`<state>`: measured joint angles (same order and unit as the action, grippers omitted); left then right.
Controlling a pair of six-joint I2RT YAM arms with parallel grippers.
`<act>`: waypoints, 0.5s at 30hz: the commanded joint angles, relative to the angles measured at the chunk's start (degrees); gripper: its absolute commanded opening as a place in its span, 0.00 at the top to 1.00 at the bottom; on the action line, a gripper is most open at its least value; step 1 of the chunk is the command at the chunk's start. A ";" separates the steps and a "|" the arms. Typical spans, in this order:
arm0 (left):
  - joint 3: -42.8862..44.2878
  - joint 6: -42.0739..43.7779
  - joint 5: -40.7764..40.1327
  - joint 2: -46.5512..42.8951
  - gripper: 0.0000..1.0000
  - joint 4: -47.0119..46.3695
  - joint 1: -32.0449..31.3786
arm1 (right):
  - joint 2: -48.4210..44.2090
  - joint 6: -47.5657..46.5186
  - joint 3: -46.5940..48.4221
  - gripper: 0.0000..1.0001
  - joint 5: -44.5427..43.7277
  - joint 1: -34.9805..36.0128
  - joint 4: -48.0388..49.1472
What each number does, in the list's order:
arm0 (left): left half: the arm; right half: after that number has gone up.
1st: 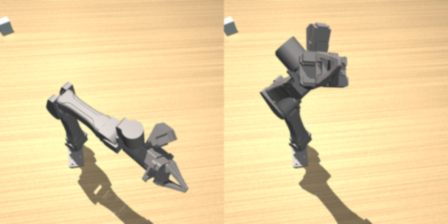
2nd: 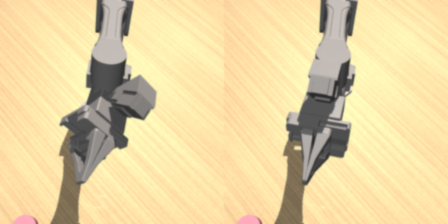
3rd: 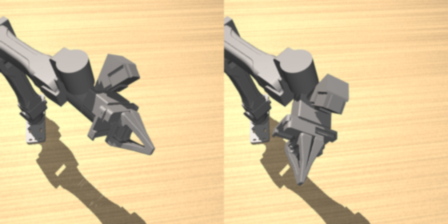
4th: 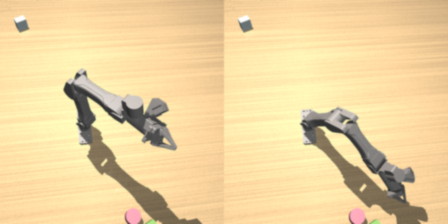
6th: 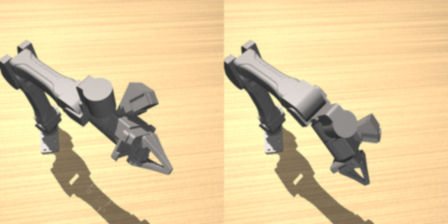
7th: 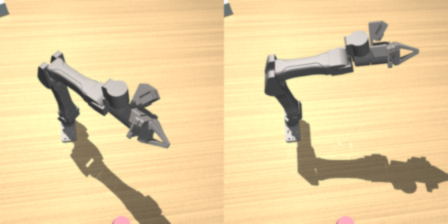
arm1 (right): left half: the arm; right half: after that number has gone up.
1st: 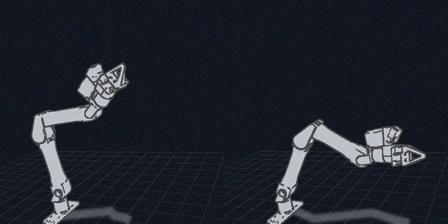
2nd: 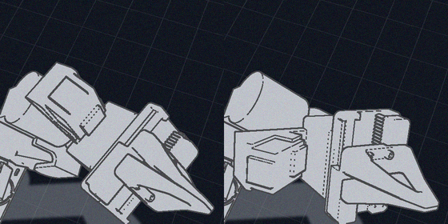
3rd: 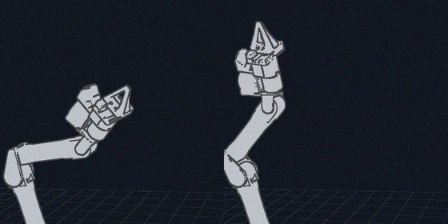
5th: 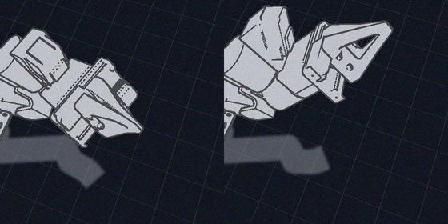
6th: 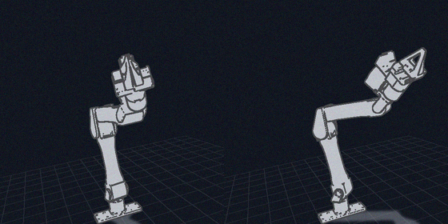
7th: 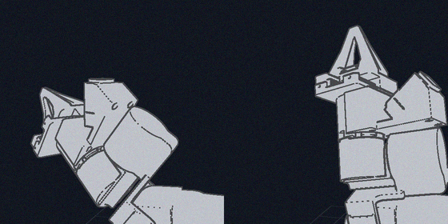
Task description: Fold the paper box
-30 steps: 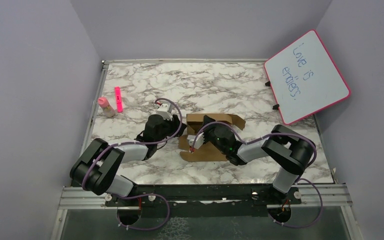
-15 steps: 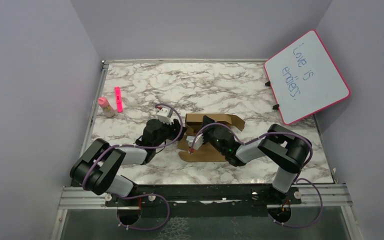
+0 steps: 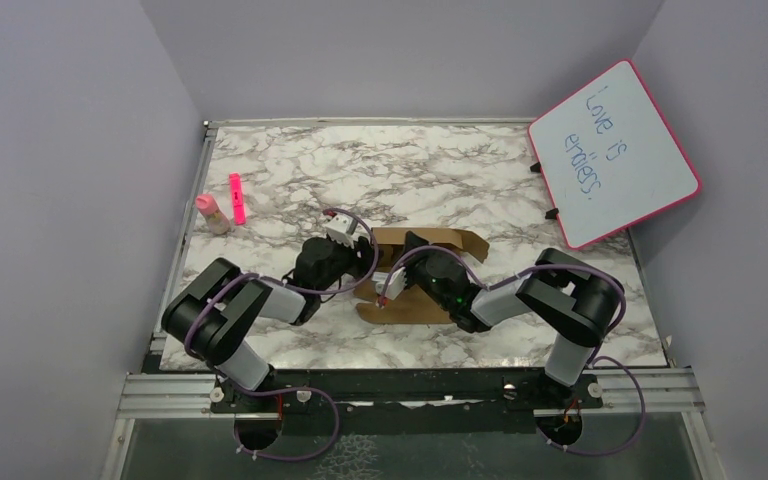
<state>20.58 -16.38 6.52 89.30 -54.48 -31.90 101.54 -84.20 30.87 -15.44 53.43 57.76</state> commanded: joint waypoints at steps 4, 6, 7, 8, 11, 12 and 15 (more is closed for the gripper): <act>0.64 2.33 -8.23 5.74 0.41 -12.03 -2.57 | -0.46 2.62 0.85 0.96 2.51 1.06 -6.55; 0.37 2.75 -10.17 6.96 0.42 -14.26 -3.45 | -0.55 3.00 0.94 0.96 2.50 1.06 -6.87; 0.28 3.09 -11.00 7.43 0.43 -15.01 -3.90 | -0.58 3.14 1.06 0.96 2.52 1.06 -7.20; 0.18 3.40 -11.81 7.73 0.45 -15.57 -4.36 | -0.75 3.35 1.11 0.96 2.48 1.06 -7.48; -0.45 3.73 -14.92 8.51 0.49 -16.69 -5.45 | -1.12 4.12 1.31 0.96 2.33 1.06 -8.21; -0.72 3.75 -15.80 8.63 0.50 -17.03 -5.65 | -1.18 4.37 1.38 0.96 2.22 1.06 -8.41; -1.57 4.15 -18.36 9.25 0.54 -17.70 -6.40 | -1.16 5.31 1.79 0.96 2.23 1.06 -8.53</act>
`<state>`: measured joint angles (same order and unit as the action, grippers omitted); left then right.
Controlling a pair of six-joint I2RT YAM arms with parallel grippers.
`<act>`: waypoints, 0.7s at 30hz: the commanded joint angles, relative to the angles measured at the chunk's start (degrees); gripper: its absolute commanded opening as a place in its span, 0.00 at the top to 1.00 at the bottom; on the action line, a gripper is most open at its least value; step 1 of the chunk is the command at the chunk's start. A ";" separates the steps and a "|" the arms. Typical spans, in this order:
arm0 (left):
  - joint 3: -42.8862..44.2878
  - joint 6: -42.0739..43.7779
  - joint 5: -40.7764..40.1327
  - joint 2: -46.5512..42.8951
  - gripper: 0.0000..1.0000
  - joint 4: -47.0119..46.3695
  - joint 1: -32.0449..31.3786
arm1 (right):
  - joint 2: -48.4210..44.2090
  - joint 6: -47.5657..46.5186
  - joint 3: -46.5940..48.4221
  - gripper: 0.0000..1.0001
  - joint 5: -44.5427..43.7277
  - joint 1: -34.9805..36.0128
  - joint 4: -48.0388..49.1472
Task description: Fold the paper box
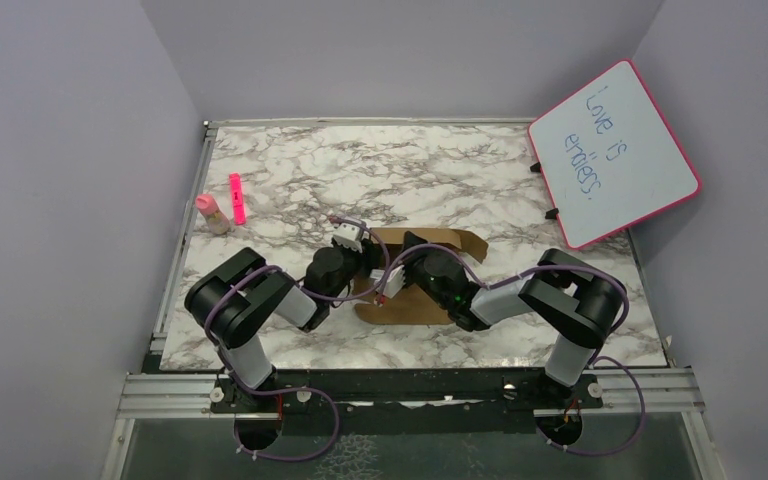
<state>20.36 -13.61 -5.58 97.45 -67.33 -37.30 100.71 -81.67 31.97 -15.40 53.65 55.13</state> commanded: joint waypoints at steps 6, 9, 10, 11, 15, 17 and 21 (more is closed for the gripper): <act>-3.17 0.97 -11.09 2.44 0.61 -6.89 -2.30 | -0.51 3.85 0.99 0.95 2.43 0.84 -5.99; -2.80 0.63 -12.34 3.60 0.64 -7.24 -2.65 | -0.50 4.69 1.21 0.95 2.39 0.84 -5.89; -2.71 0.53 -12.92 3.89 0.65 -7.39 -2.87 | -0.50 5.13 1.39 0.95 2.35 0.84 -5.95; -2.74 0.30 -13.60 4.05 0.66 -7.69 -3.05 | -0.52 5.45 1.52 0.95 2.30 0.84 -6.03; -2.61 -0.41 -18.10 4.95 0.71 -8.77 -4.09 | -0.82 7.08 2.46 0.93 2.46 0.84 -7.43; -2.37 -1.02 -20.35 5.55 0.74 -9.43 -4.54 | -0.93 8.19 2.81 0.93 2.60 0.82 -7.95; -2.25 -0.35 -25.09 7.25 0.78 -12.67 -6.48 | -1.74 10.45 2.84 0.93 2.60 0.86 -8.83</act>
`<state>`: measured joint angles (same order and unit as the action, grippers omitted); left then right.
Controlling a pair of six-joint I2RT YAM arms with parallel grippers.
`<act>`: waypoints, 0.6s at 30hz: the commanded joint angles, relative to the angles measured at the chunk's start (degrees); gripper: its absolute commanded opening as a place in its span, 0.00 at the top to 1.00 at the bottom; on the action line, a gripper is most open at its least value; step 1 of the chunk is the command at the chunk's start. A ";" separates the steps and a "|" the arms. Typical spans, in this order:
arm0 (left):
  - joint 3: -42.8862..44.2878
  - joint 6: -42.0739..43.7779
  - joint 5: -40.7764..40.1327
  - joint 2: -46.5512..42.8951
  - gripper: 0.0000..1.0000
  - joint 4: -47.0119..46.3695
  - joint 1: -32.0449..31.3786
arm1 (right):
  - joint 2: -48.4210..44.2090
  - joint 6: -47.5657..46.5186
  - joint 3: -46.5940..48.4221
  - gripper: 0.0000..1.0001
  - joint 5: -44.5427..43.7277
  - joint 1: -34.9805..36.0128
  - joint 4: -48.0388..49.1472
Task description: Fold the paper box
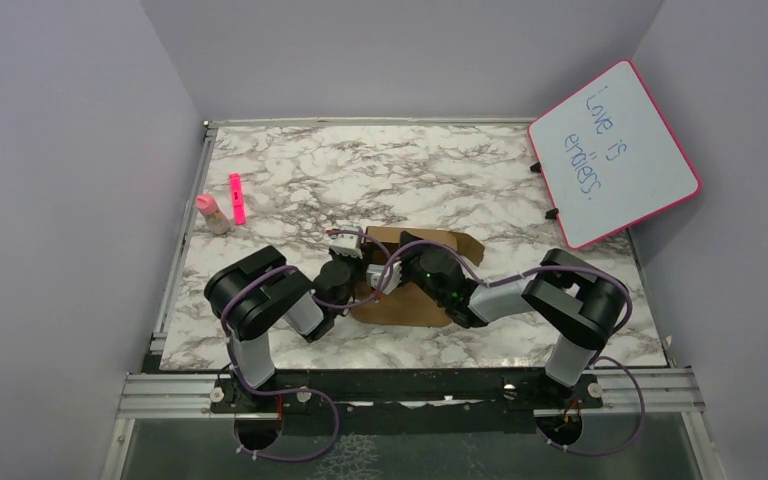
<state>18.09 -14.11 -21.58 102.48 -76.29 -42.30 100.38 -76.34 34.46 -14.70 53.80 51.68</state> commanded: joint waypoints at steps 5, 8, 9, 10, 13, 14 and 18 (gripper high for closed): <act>-0.10 0.31 -15.14 5.27 0.79 -7.10 -3.66 | -1.76 7.21 0.88 0.93 1.53 0.74 -8.07; 0.27 0.38 -17.74 6.39 0.79 -7.79 -4.22 | -2.20 9.10 1.40 0.92 1.86 0.78 -10.06; 0.28 0.41 -18.55 6.75 0.79 -8.34 -4.30 | -2.38 9.36 1.48 0.92 1.87 0.78 -10.24; 0.34 0.46 -19.26 6.94 0.79 -8.75 -4.36 | -2.53 9.70 1.47 0.91 1.87 0.78 -10.27; 0.58 0.34 -21.28 7.29 0.79 -9.14 -4.37 | -2.73 10.93 1.93 0.90 1.87 0.75 -10.92; 0.69 0.31 -21.96 7.30 0.79 -9.09 -4.37 | -2.79 11.38 2.00 0.90 1.84 0.76 -11.12; 1.10 0.31 -25.86 7.29 0.85 -8.64 -4.50 | -2.82 12.49 2.06 0.90 2.29 0.78 -10.88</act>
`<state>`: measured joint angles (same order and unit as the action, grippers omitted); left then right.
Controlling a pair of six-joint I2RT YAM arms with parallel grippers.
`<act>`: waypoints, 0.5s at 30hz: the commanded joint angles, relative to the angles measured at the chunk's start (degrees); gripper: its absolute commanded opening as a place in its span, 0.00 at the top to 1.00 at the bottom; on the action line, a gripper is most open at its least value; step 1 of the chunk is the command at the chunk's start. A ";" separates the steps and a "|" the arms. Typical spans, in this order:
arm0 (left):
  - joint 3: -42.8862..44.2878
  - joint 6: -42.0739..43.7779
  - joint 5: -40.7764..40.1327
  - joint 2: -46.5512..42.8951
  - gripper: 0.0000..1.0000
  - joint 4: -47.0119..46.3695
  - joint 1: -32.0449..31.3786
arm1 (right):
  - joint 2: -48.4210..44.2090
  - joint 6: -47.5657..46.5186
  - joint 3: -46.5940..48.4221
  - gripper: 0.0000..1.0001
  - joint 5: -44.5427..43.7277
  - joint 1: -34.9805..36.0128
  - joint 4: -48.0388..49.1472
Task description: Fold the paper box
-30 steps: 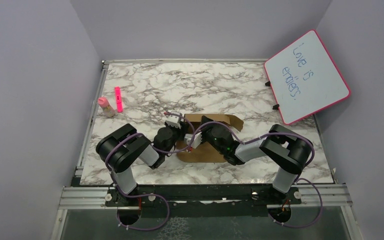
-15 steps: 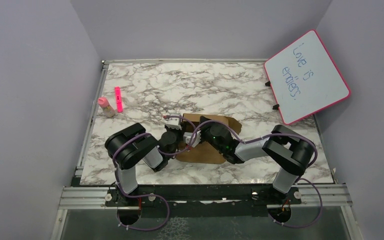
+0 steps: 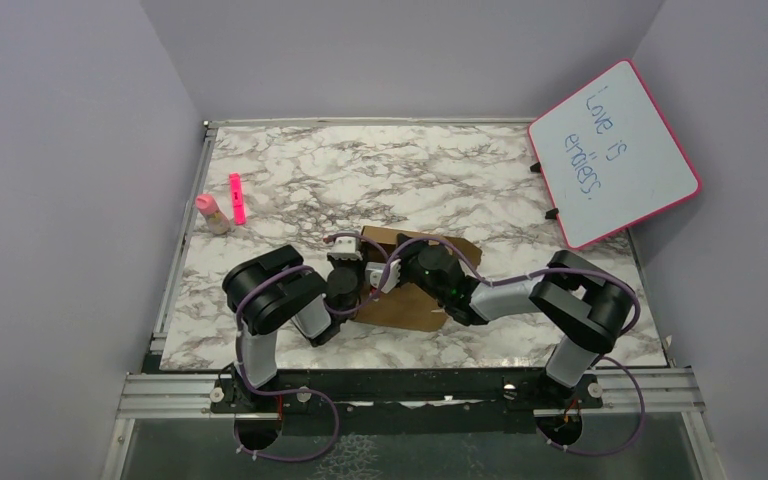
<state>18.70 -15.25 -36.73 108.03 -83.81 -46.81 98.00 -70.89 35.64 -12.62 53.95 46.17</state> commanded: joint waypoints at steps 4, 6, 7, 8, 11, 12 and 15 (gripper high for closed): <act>1.64 2.07 -13.86 2.54 0.90 0.26 -0.45 | -0.72 7.61 0.78 0.90 0.25 0.63 -5.35; 2.30 2.98 -15.87 3.17 0.92 0.85 -0.87 | -1.09 8.12 0.85 0.90 0.61 0.63 -5.54; 2.47 3.24 -16.74 3.38 0.94 0.92 -1.06 | -1.34 8.47 0.85 0.90 0.84 0.63 -5.77; 2.56 3.34 -17.46 3.53 0.96 0.97 -1.19 | -1.51 8.65 0.95 0.90 0.99 0.63 -6.02; 3.02 4.13 -19.20 3.96 0.99 1.10 -1.58 | -2.17 9.46 0.94 0.90 1.54 0.63 -6.58; 3.32 4.85 -19.79 4.22 1.00 1.10 -1.78 | -2.39 9.64 1.01 0.90 1.81 0.60 -6.94; 4.40 7.56 -22.70 4.96 1.00 1.11 -2.59 | -2.56 10.22 1.31 0.90 2.40 0.63 -7.85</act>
<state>21.15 -13.37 -46.46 110.28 -83.94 -49.45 96.51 -66.48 35.86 -10.09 53.71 44.49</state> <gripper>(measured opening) 0.120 0.100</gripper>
